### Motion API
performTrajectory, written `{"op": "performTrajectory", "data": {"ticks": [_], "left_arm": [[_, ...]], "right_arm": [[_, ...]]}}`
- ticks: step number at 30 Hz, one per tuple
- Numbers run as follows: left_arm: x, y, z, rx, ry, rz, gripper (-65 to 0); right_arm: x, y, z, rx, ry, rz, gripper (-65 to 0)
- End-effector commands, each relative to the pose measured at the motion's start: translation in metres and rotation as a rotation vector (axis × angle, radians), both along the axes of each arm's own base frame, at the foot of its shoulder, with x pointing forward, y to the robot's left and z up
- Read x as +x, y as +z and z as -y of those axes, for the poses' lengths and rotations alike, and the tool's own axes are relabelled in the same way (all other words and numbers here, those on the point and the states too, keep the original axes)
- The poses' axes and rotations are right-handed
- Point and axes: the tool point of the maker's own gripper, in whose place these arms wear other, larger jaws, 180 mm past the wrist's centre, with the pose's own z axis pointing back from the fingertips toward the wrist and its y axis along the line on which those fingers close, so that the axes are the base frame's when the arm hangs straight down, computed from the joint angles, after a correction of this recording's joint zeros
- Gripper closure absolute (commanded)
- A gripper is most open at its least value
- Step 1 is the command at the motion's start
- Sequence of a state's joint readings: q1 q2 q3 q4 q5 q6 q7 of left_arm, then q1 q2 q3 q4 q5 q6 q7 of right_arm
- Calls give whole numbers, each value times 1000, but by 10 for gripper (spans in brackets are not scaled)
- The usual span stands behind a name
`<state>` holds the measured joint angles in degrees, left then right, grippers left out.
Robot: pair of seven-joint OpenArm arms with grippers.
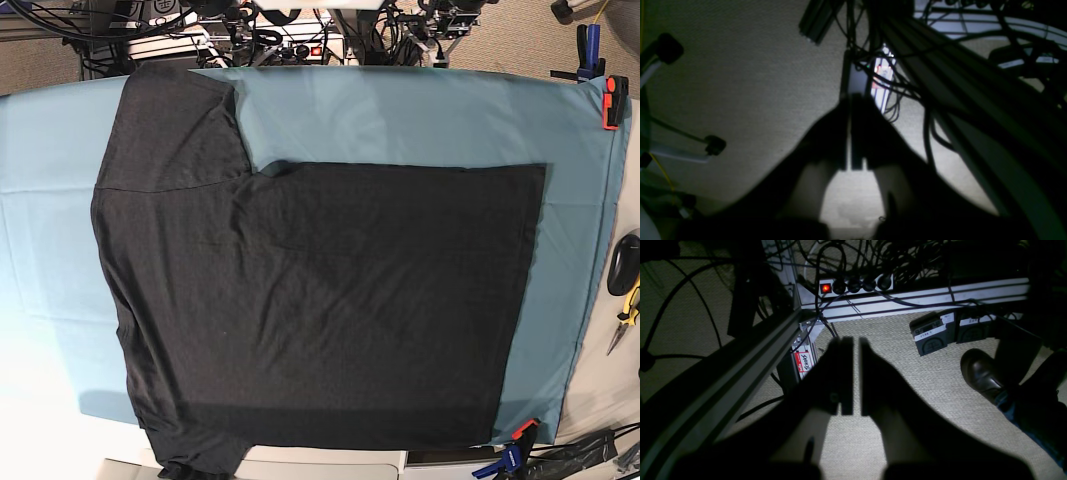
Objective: Fold the T-shirt properly
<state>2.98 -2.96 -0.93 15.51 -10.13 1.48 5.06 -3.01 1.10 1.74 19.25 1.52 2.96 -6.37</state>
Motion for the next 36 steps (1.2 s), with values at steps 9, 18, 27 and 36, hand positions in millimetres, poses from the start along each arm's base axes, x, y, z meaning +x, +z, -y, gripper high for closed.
{"op": "performTrajectory", "data": {"ticks": [9, 18, 27, 36], "left_arm": [[3, 0, -8, 11, 2, 5, 0], [-6, 0, -8, 8, 0, -33, 0], [-38, 14, -25, 20, -21, -49, 0], [-94, 51, -56, 59, -73, -24, 0]], "right_arm": [[10, 2, 4, -6, -4, 28, -32], [14, 3, 8, -11, -4, 24, -32], [-4, 16, 63, -153, -10, 25, -32], [-56, 51, 114, -251, 65, 41, -31]]}}
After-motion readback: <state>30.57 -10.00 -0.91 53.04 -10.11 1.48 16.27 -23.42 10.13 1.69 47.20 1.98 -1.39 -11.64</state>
